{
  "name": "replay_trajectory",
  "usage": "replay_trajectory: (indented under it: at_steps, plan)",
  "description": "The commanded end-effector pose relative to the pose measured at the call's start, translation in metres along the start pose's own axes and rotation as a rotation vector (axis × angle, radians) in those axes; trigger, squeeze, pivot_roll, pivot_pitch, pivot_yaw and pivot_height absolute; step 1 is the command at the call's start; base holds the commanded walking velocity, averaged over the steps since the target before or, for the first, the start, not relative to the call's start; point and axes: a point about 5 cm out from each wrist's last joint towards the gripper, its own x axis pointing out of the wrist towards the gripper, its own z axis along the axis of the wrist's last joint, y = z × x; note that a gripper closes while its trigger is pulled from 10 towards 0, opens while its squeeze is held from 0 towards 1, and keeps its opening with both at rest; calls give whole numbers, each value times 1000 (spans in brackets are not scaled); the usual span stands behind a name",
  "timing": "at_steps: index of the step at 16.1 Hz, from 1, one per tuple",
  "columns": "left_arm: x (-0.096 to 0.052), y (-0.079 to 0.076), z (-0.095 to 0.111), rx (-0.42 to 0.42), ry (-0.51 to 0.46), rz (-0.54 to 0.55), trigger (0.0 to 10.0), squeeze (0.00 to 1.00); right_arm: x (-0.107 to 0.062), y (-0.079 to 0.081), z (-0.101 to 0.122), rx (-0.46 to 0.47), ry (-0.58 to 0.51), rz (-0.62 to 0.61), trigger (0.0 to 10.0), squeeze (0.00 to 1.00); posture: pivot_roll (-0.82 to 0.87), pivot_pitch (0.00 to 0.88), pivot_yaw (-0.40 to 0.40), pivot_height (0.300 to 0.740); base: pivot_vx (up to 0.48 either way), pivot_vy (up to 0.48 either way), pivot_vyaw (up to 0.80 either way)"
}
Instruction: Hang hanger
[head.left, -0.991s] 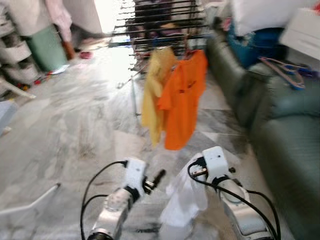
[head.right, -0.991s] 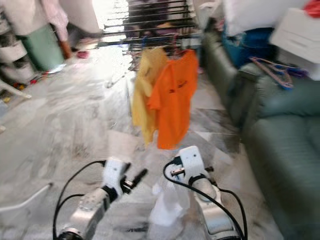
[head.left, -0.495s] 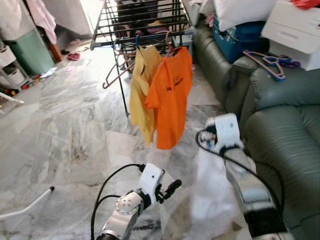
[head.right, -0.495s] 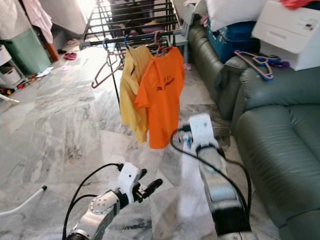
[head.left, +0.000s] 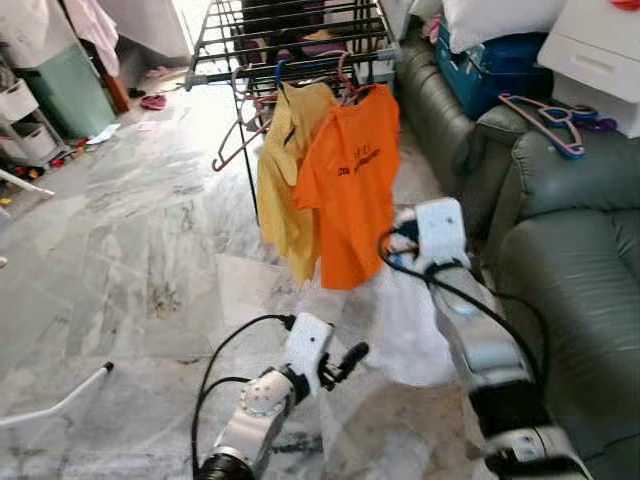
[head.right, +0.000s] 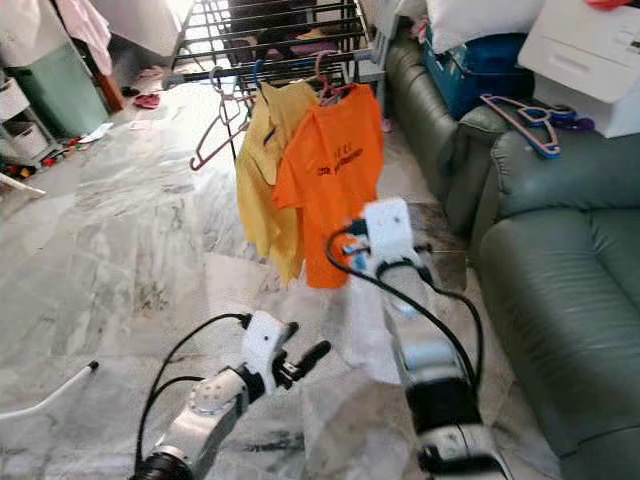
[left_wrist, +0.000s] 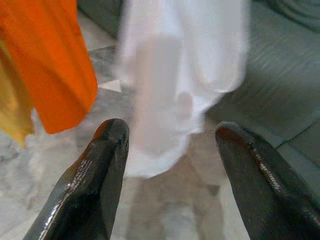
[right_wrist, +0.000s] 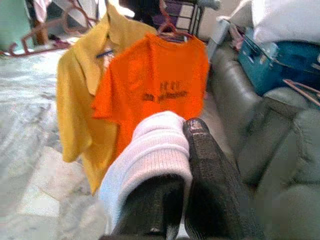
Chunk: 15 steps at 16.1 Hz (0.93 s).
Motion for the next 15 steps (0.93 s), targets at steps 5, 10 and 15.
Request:
replay_trajectory:
  at_steps: [5, 10, 15]
  plan:
    - [21, -17, 21, 50, -72, -8, 10000, 0, 19, 25, 46, -12, -100, 60, 10000, 0, -206, 69, 98, 740, 0, 0, 0]
    - [31, -14, 33, 247, -99, 154, 10000, 0, 28, 35, 68, -15, -93, 86, 10000, 0, -227, 71, 88, 740, 0, 0, 0]
    - [27, 12, 50, 407, -161, 378, 10000, 0, 35, 37, 84, -15, -108, 103, 10000, 0, -219, 59, 90, 740, 0, 0, 0]
